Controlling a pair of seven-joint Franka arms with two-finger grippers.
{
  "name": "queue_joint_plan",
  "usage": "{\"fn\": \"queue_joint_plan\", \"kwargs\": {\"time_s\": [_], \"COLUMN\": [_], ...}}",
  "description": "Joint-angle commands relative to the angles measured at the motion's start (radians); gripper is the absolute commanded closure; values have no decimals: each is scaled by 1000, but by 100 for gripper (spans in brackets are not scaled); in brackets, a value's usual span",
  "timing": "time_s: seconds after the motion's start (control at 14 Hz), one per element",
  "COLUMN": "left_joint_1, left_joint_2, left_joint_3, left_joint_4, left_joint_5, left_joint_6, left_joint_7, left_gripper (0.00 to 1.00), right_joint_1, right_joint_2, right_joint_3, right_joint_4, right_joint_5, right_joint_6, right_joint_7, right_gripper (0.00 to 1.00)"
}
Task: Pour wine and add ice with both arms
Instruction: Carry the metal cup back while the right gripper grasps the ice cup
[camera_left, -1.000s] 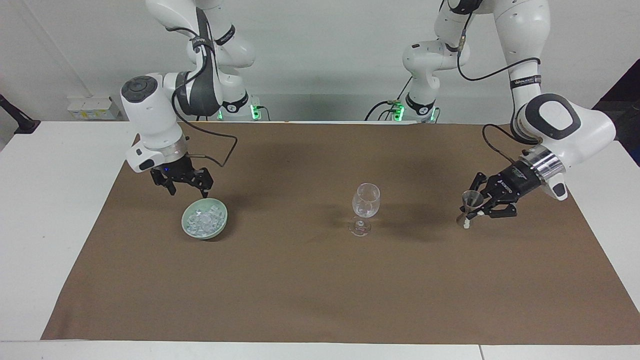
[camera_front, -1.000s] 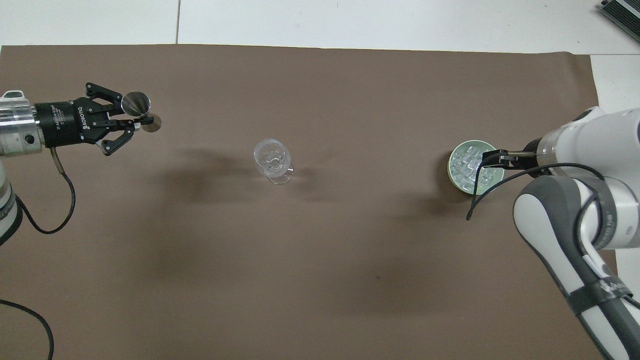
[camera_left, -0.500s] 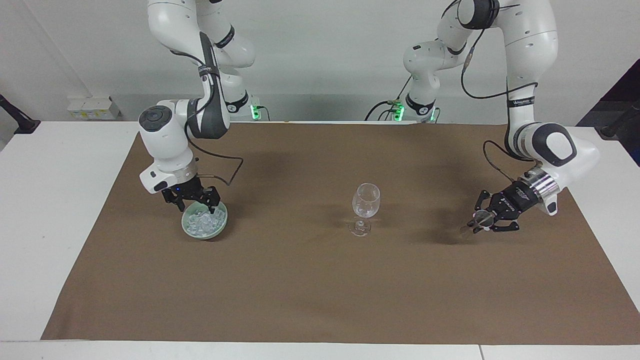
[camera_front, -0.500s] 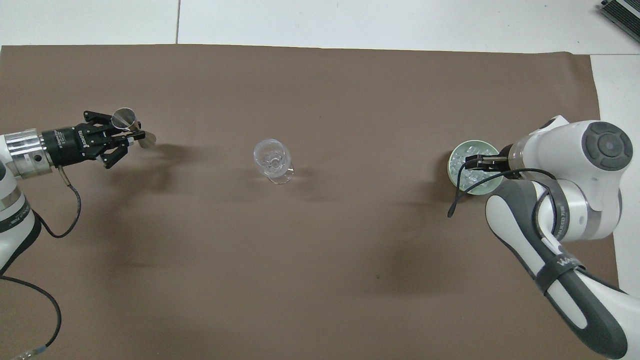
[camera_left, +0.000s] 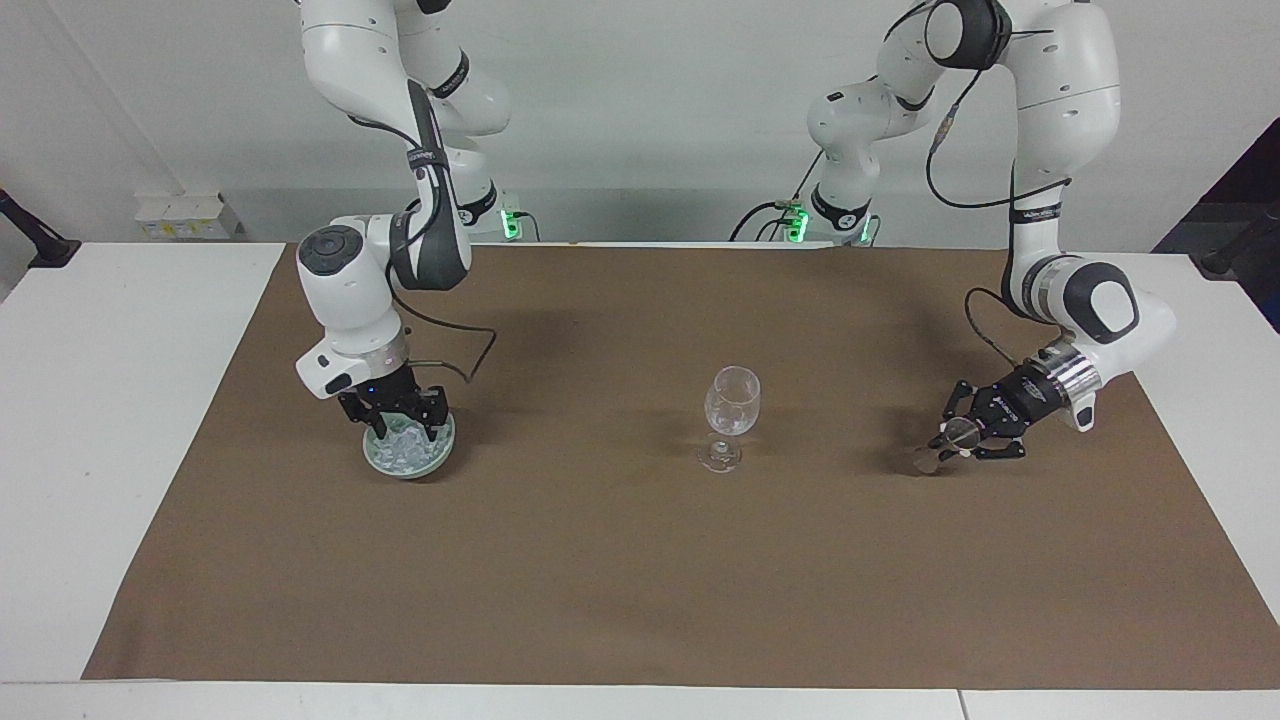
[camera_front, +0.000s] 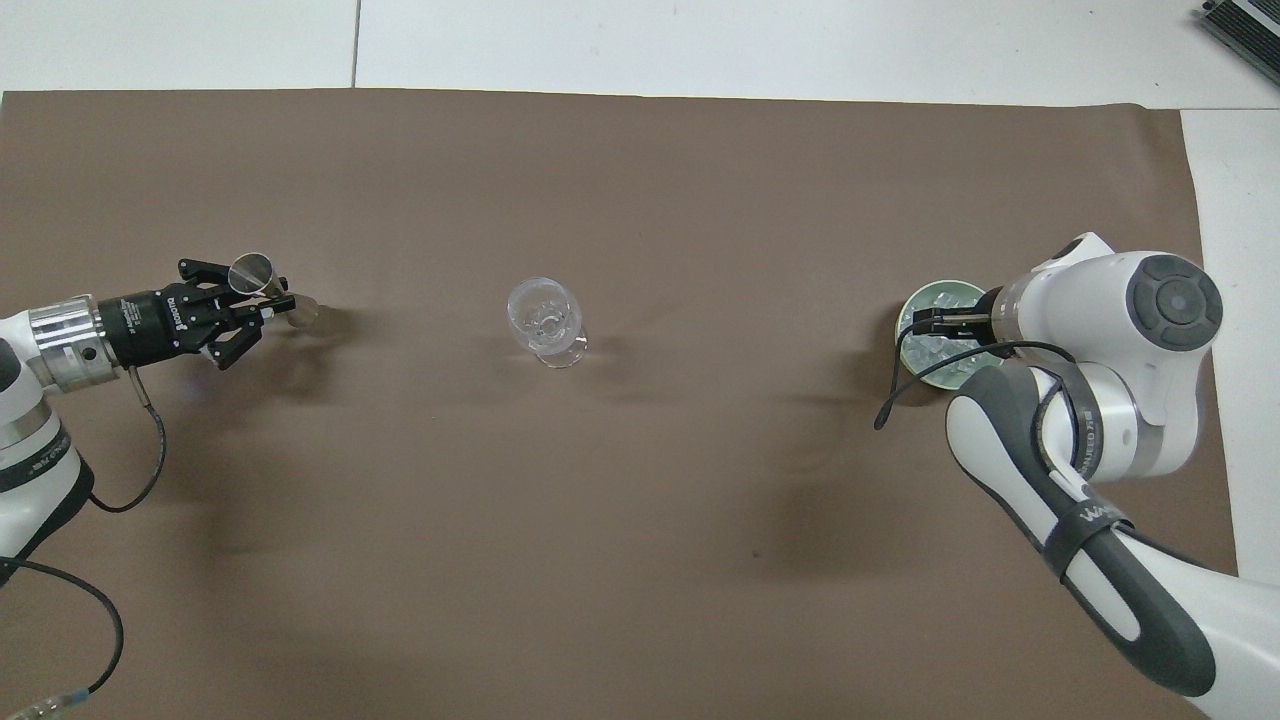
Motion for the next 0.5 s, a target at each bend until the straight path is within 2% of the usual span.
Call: {"fn": "queue_joint_plan", "kwargs": {"time_s": [0.0, 0.14, 0.29, 0.36, 0.43], "left_joint_1": [20, 31, 34, 32, 32], "left_joint_2": [-19, -28, -36, -36, -39], "left_joint_3": [-5, -5, -5, -5, -3], "left_joint_4": [-32, -61, -75, -77, -80], "left_joint_5": [-24, -23, -23, -23, -21], "left_joint_6": [-25, -25, -22, -21, -24], "left_joint_7": [44, 91, 124, 125, 125], "left_gripper": [100, 100, 100, 100, 100], "right_joint_1": [1, 1, 1, 1, 1], "right_joint_2": [-7, -7, -7, -7, -4], "right_joint_3": [2, 3, 3, 3, 3], "right_joint_4": [-21, -23, -21, -21, -18], "right_joint_5": [-18, -21, -21, -21, -21], "right_joint_6": [26, 28, 28, 28, 29], "right_joint_7": [-15, -15, -15, -14, -14], "right_gripper": [38, 45, 72, 90, 100]}}
